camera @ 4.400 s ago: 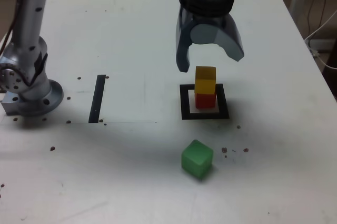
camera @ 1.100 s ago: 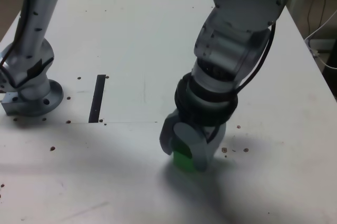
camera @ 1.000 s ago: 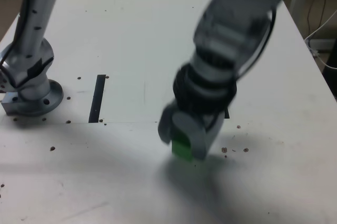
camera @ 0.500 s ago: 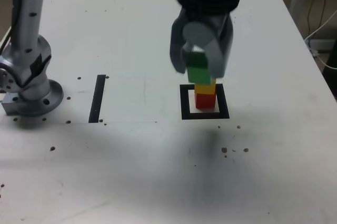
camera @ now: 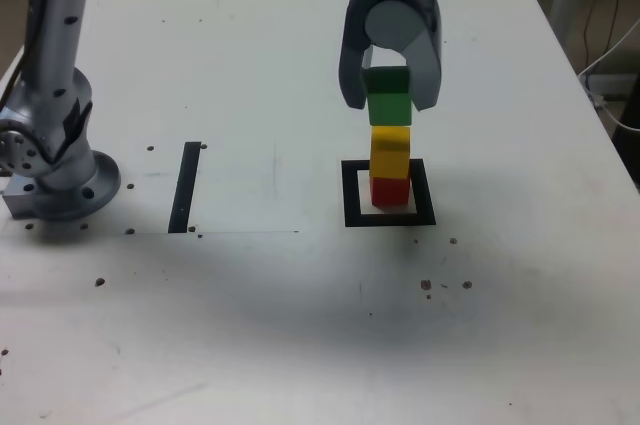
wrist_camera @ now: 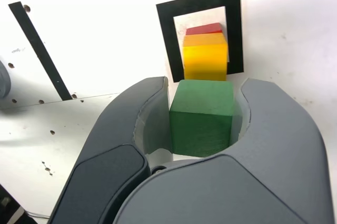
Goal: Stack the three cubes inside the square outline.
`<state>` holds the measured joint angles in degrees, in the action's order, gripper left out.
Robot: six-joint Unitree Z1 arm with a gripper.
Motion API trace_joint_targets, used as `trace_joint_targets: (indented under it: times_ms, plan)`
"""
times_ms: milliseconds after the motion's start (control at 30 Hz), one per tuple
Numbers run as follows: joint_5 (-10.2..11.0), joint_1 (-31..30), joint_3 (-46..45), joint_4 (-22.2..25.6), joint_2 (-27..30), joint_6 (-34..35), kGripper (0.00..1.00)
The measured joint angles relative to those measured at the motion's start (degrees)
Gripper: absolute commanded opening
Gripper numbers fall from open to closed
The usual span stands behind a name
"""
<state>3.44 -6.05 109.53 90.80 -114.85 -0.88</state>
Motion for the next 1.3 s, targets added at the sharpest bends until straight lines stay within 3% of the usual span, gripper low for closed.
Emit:
trace_joint_targets:
  times_ms: [633,700,867,933,1300]
  plan:
    - [-0.8,1.8,-0.3,-0.9,-4.4,-1.5,0.23]
    - [-0.8,1.8,-0.3,-1.0,-4.7,-1.6,0.32]
    - [-0.9,2.1,-0.3,-1.0,-5.2,-2.4,0.85]
    - [-1.1,2.2,-0.4,-1.1,-5.6,-2.6,0.97]
    - [-1.1,2.3,-0.7,-1.3,-6.0,-2.9,1.00]
